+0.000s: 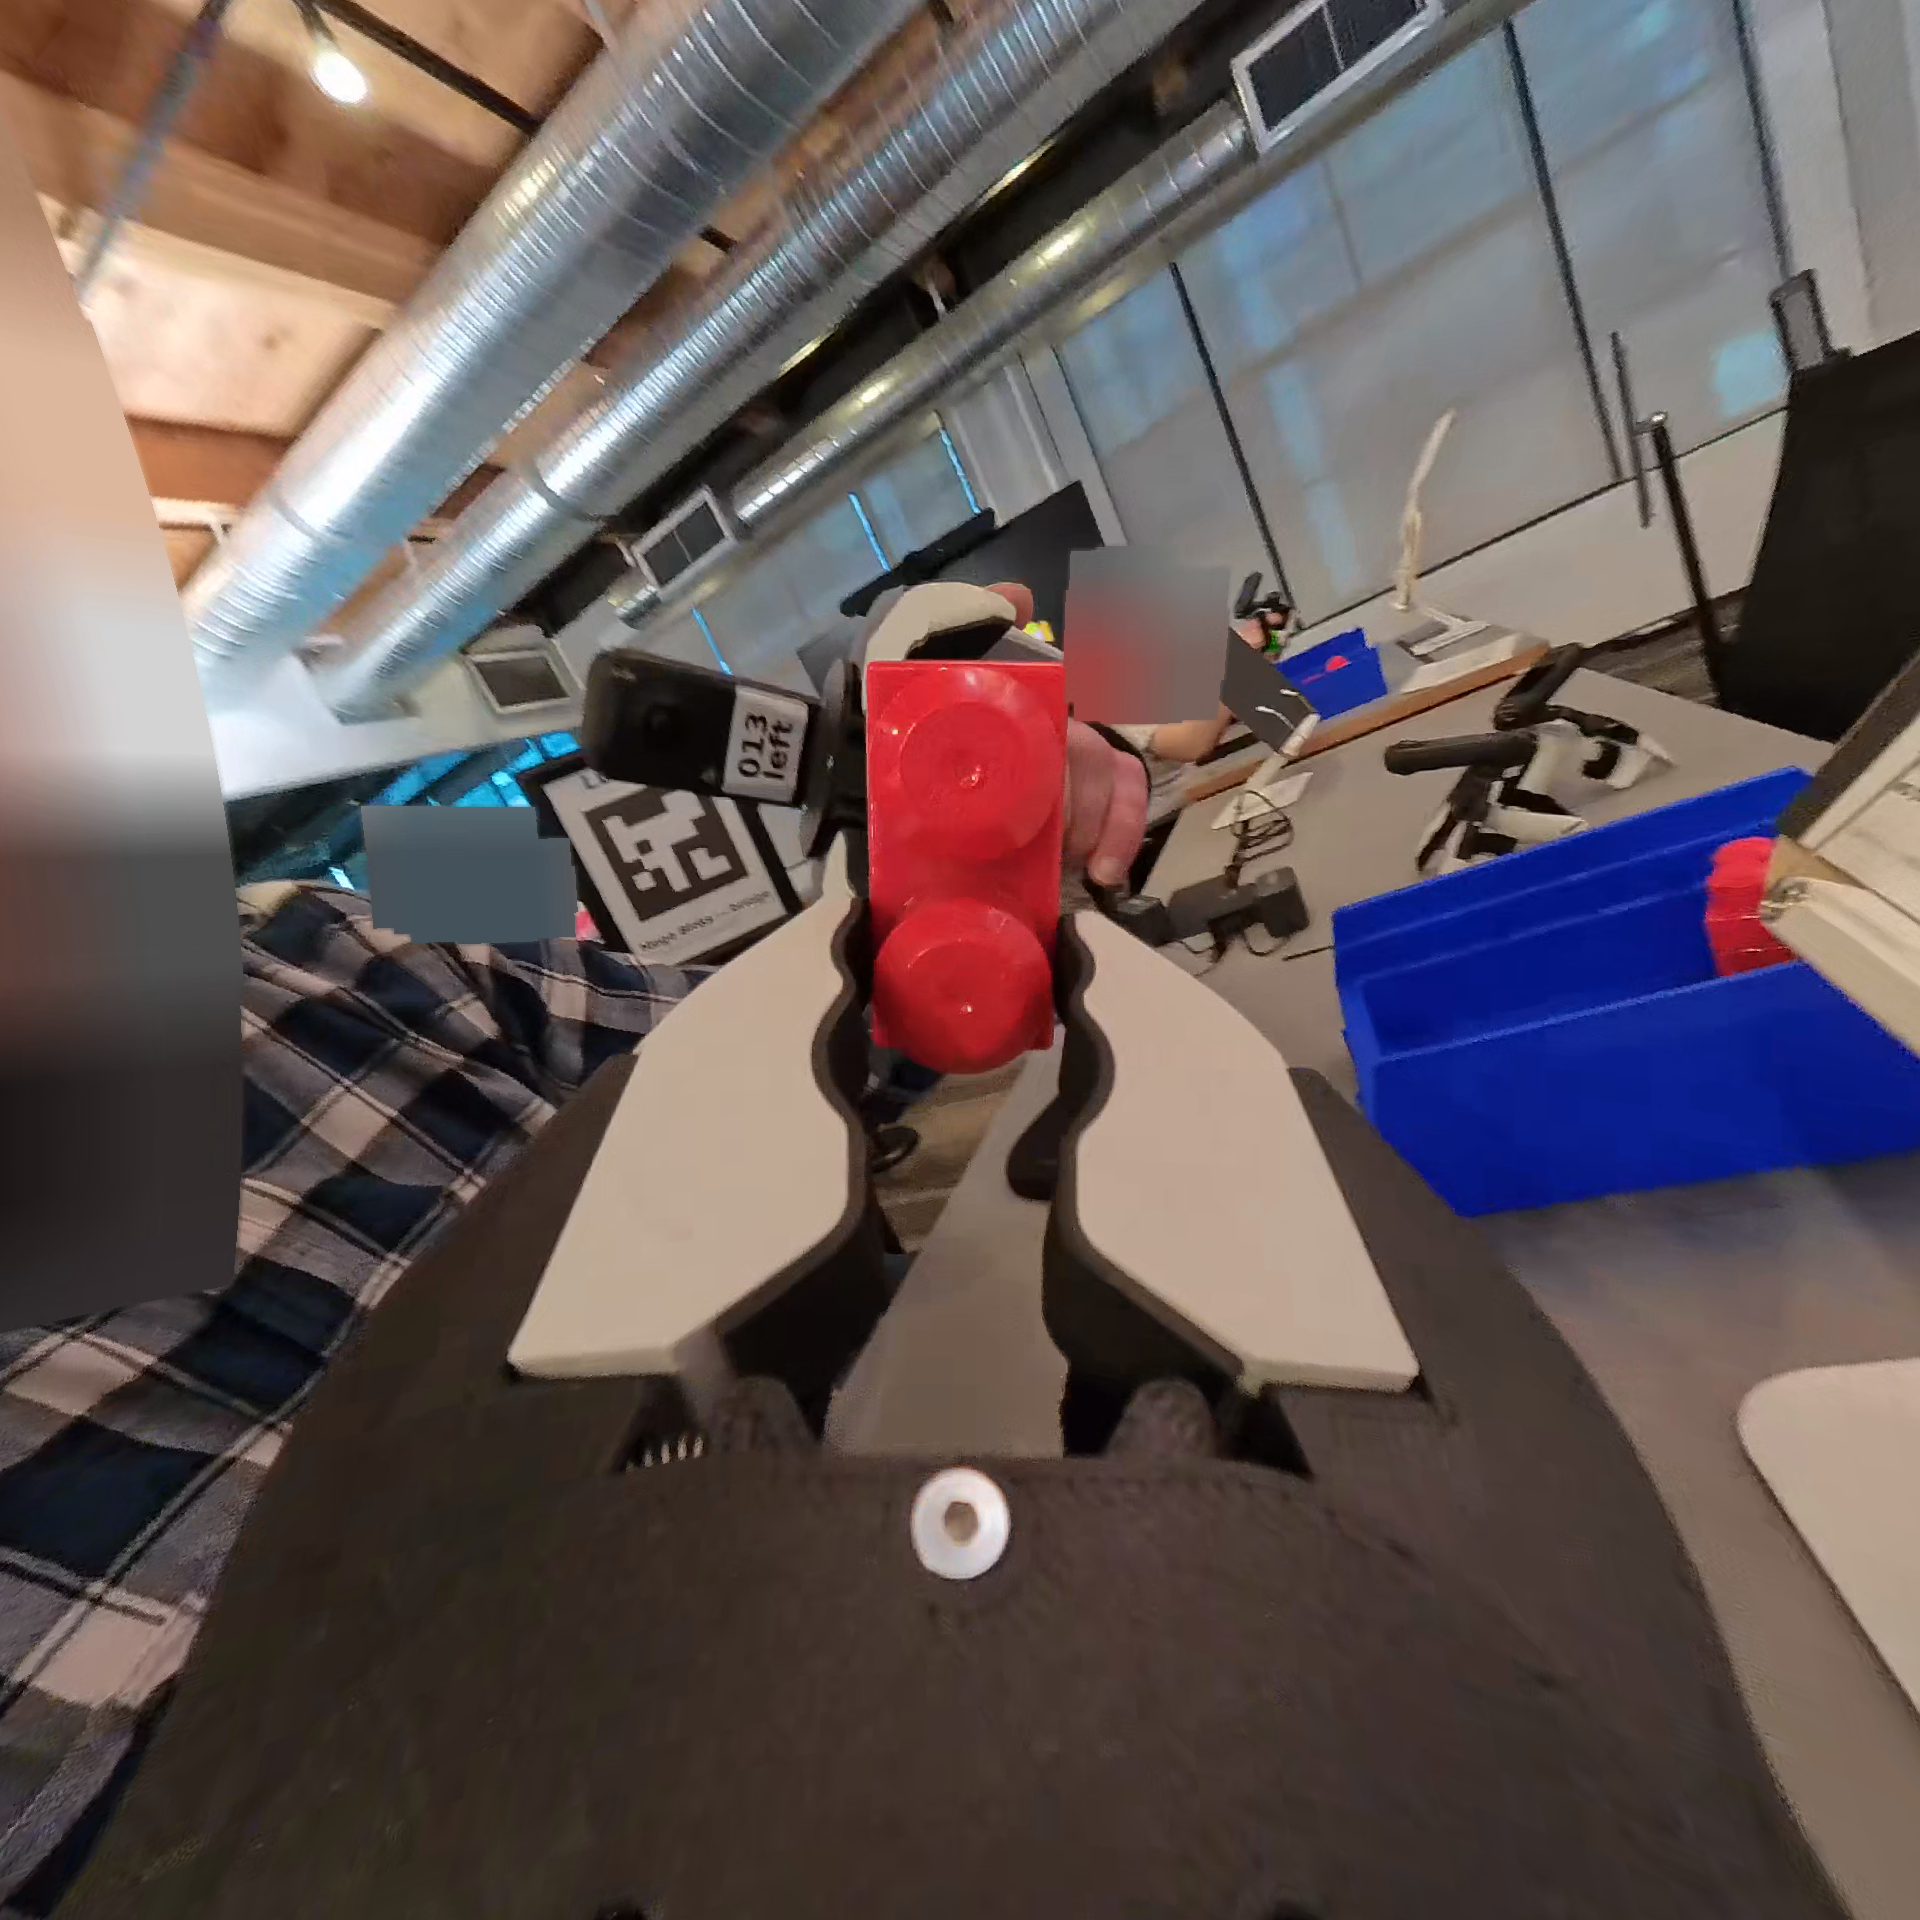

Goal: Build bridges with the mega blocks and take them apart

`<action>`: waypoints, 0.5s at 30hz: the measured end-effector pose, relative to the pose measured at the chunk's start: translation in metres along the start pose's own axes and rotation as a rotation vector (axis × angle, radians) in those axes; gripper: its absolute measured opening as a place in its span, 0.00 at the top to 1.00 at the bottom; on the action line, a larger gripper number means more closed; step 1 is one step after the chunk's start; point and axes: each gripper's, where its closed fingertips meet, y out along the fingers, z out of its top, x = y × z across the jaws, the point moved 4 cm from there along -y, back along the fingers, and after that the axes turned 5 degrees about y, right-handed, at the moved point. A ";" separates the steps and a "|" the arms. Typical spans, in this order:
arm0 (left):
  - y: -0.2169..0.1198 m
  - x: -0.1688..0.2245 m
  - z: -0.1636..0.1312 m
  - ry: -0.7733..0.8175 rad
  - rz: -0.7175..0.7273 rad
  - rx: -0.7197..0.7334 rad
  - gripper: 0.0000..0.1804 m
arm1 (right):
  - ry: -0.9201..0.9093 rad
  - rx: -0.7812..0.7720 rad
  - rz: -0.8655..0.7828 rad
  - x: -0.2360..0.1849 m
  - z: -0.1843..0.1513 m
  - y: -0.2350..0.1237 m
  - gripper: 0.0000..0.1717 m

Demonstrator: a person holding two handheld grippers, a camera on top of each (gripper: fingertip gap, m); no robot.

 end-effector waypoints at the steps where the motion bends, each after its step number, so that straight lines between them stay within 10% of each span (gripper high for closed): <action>1: 0.000 0.001 0.002 0.003 0.023 0.017 0.52 | 0.017 0.004 0.022 0.000 -0.001 0.001 0.80; 10: 0.027 0.014 0.009 0.123 0.094 0.050 0.35 | 0.115 -0.024 0.146 -0.003 -0.014 0.016 0.81; 15: 0.030 0.022 0.016 0.152 0.050 0.123 0.50 | 0.139 -0.039 0.167 -0.003 -0.021 0.022 0.81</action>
